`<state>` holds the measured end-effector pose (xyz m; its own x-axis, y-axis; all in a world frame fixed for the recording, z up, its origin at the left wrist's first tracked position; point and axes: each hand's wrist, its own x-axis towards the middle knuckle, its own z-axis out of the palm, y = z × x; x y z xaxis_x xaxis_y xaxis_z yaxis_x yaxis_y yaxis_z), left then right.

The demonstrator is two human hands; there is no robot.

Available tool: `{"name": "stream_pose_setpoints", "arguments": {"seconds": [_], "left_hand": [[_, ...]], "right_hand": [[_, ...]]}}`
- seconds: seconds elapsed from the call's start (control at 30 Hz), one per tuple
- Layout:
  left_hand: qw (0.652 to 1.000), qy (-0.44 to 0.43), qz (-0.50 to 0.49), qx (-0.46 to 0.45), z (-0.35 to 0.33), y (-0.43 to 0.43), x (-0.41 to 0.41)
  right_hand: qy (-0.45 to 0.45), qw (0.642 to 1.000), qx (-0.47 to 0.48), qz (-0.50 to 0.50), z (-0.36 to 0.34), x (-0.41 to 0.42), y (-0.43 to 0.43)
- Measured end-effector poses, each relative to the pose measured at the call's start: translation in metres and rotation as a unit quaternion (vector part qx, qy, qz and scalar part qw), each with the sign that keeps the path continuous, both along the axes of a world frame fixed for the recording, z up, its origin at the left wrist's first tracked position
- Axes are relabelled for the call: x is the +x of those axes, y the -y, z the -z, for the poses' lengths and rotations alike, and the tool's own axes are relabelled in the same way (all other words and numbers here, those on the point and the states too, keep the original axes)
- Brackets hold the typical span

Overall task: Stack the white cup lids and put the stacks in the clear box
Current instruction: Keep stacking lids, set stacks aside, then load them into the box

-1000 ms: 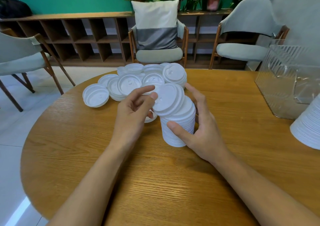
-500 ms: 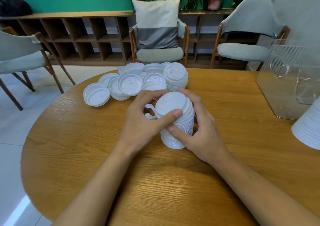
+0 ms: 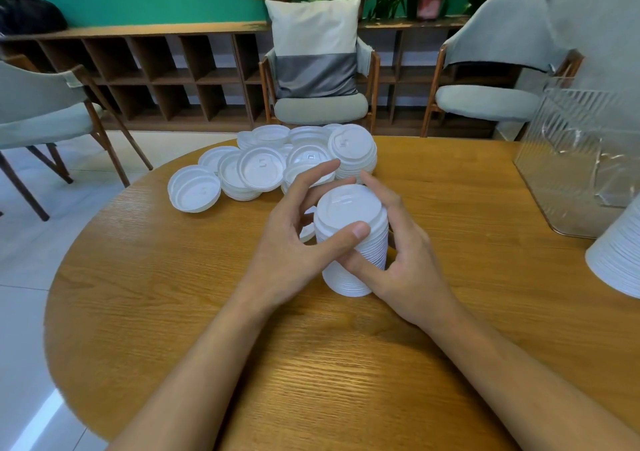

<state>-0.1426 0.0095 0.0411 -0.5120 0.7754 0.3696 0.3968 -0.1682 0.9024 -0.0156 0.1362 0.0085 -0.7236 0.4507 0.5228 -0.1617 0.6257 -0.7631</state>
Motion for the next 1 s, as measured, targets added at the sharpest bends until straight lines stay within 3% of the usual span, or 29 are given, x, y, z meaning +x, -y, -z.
{"name": "stream_pose_setpoints", "arguments": {"seconds": [0.53,0.6,0.67,0.73,0.87,1.0], "left_hand": [[0.999,-0.037,0.006,-0.024,0.009,-0.001,-0.006],[0.998,-0.056,-0.04,0.002,0.011,0.003,-0.014],[0.988,-0.082,-0.131,-0.007,0.015,0.006,-0.024],[0.969,-0.135,-0.193,-0.079,0.023,0.005,-0.035],[0.925,-0.283,-0.163,-0.196,0.037,0.003,-0.046],[0.919,-0.303,-0.164,-0.189,0.036,0.003,-0.046]], "right_hand": [[0.011,1.0,-0.008,0.008,0.004,-0.001,-0.003],[0.002,1.0,0.004,0.022,0.004,-0.001,-0.004],[-0.003,0.999,0.002,0.032,0.004,-0.001,-0.006],[-0.008,0.999,0.0,0.04,0.004,0.0,-0.007],[-0.009,0.999,-0.002,0.046,0.005,0.0,-0.008],[0.005,0.999,-0.006,0.05,0.005,0.001,-0.009]]}}
